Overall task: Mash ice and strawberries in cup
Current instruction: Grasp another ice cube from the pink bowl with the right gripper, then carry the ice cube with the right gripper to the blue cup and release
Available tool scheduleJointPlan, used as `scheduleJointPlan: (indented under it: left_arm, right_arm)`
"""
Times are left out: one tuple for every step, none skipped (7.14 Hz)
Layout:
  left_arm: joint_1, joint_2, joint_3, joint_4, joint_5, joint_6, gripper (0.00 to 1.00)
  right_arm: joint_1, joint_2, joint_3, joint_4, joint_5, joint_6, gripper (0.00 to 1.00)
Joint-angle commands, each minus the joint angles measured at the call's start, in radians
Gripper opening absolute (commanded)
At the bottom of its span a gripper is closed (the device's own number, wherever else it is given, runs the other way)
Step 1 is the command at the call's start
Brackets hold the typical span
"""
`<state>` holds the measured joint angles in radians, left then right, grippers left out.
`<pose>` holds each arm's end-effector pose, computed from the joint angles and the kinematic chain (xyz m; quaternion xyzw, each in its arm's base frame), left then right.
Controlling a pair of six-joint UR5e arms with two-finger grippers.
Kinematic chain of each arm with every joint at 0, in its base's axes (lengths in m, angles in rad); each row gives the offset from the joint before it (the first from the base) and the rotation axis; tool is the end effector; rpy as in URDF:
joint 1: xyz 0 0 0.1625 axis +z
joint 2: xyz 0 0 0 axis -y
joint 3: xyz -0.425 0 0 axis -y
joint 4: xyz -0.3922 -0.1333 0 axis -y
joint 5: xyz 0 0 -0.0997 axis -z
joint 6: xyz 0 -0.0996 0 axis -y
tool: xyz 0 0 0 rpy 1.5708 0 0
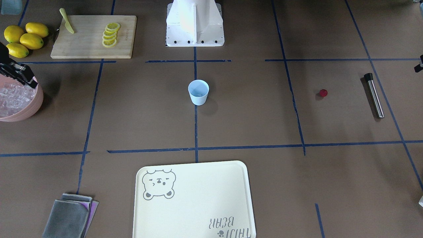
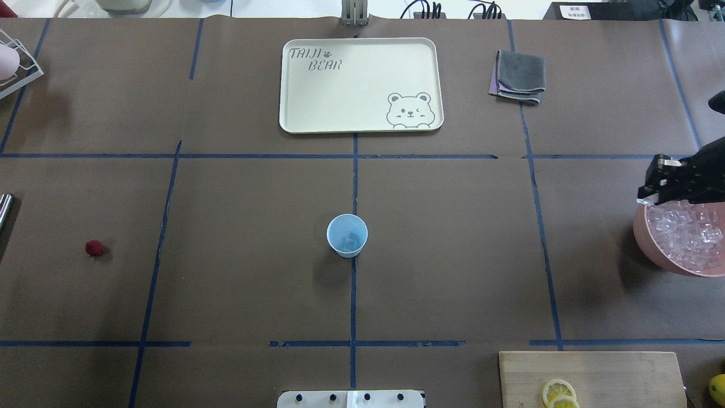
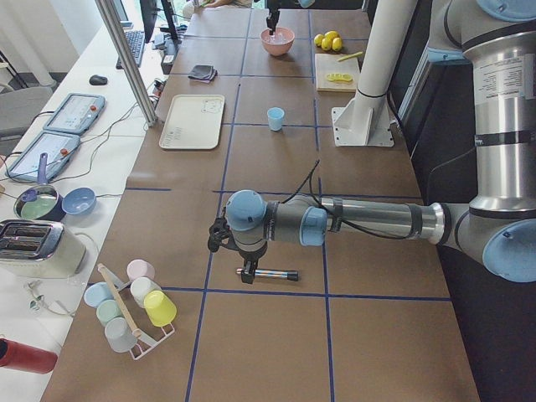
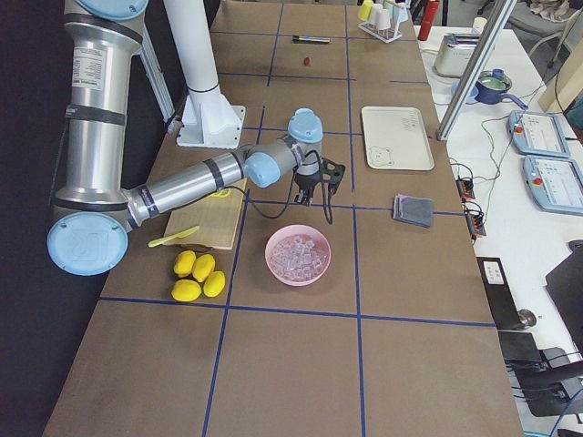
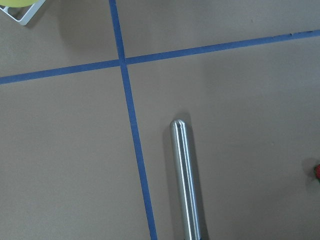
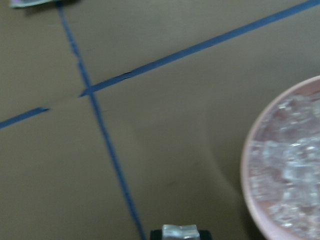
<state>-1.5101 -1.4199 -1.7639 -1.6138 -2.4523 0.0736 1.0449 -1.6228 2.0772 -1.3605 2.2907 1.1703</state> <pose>-0.0301 -0.4353 0.6208 0.0413 0.4260 0.0788 0.9004 -0.1699 -0.4274 0.4122 -0.0478 -0.4492 0.1711 0.8756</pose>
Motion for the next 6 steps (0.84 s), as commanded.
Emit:
scheduleJointPlan:
  left_arm:
    - [0.001, -0.001, 0.001, 0.0, -0.001, 0.0, 1.0]
    - [0.001, -0.001, 0.001, 0.002, -0.001, 0.0, 1.0]
    - [0.001, 0.001, 0.001, 0.002, -0.001, 0.0, 1.0]
    - [0.001, -0.001, 0.001, 0.003, -0.001, -0.002, 1.0]
    - [0.001, -0.001, 0.001, 0.002, -0.001, -0.002, 1.0]
    - [0.001, -0.001, 0.001, 0.002, -0.001, -0.002, 1.0]
  right_arm:
    - [-0.124, 0.224, 0.009, -0.002, 0.052, 0.244, 0.02]
    - [-0.255, 0.35, -0.024, -0.003, -0.011, 0.346, 0.02]
    - [-0.364, 0.483, -0.098, -0.003, -0.098, 0.444, 0.02]
    - [-0.437, 0.608, -0.196, 0.0, -0.187, 0.509, 0.02]
    - [-0.501, 0.665, -0.251, 0.001, -0.264, 0.538, 0.03]
    - [-0.541, 0.71, -0.296, 0.001, -0.322, 0.552, 0.03]
